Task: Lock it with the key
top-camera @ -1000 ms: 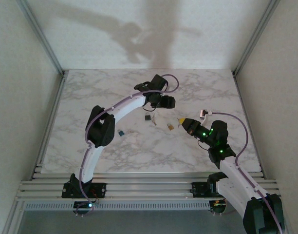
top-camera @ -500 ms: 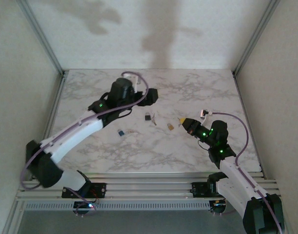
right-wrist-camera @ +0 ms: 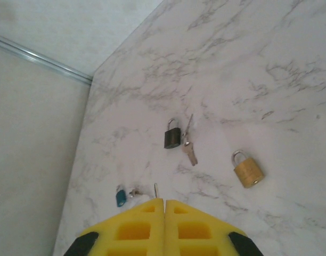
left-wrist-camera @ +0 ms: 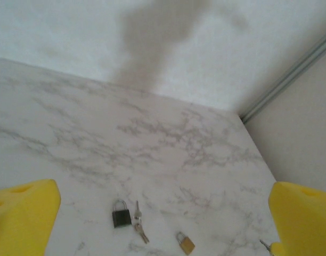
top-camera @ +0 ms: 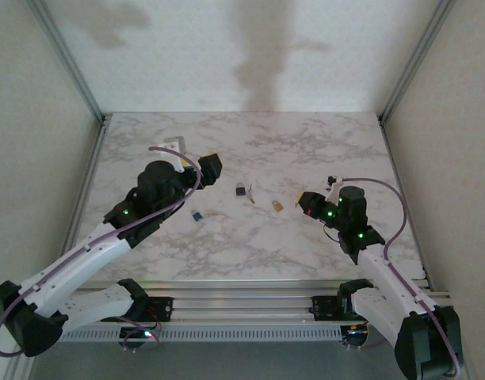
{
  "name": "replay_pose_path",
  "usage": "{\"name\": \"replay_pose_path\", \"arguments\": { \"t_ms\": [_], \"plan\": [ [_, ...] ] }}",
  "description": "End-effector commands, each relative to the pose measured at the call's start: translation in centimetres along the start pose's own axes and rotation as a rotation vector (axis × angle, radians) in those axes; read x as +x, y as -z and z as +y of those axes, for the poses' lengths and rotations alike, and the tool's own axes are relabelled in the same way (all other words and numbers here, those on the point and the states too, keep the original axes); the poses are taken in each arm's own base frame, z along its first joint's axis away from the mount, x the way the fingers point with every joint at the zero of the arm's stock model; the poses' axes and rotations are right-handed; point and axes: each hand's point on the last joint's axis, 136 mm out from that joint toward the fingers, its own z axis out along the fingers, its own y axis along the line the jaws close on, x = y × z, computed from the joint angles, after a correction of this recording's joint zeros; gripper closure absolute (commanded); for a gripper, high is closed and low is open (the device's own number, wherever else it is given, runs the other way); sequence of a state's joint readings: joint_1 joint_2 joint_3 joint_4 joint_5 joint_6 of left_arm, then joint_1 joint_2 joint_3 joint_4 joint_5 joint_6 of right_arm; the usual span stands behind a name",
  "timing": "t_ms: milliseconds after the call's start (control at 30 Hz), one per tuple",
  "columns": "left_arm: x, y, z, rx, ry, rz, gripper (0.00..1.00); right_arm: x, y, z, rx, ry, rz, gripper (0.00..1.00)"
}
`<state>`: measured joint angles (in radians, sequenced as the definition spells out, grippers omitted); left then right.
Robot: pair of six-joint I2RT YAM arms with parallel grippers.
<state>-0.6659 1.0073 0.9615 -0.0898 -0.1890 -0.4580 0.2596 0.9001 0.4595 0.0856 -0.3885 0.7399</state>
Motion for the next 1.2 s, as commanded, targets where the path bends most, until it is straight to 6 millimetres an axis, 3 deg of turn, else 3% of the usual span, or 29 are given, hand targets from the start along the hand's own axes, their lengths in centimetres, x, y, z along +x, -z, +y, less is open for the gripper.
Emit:
{"name": "replay_pose_path", "arguments": {
  "t_ms": [0,100,367,1033,1167],
  "plan": [
    [-0.1,0.7,2.9,-0.130,-0.081,-0.036,0.01,-0.7,-0.3,-1.0,0.083,0.048,0.002,1.00],
    [0.8,1.2,6.2,-0.240,-0.089,-0.087,0.00,-0.9,-0.9,-2.7,0.182,0.050,0.026,1.00],
    [0.8,3.6,9.6,-0.269,-0.019,-0.261,0.00,-0.2,-3.3,-5.5,0.331,0.072,0.140,1.00],
    [1.4,3.1,10.4,-0.314,-0.037,-0.241,0.00,2.3,-8.4,-9.0,0.571,0.193,0.354,1.00],
    [1.4,3.1,10.4,-0.313,-0.036,-0.242,0.01,2.6,-9.4,-8.8,0.567,0.206,0.374,1.00]
  ]
}}
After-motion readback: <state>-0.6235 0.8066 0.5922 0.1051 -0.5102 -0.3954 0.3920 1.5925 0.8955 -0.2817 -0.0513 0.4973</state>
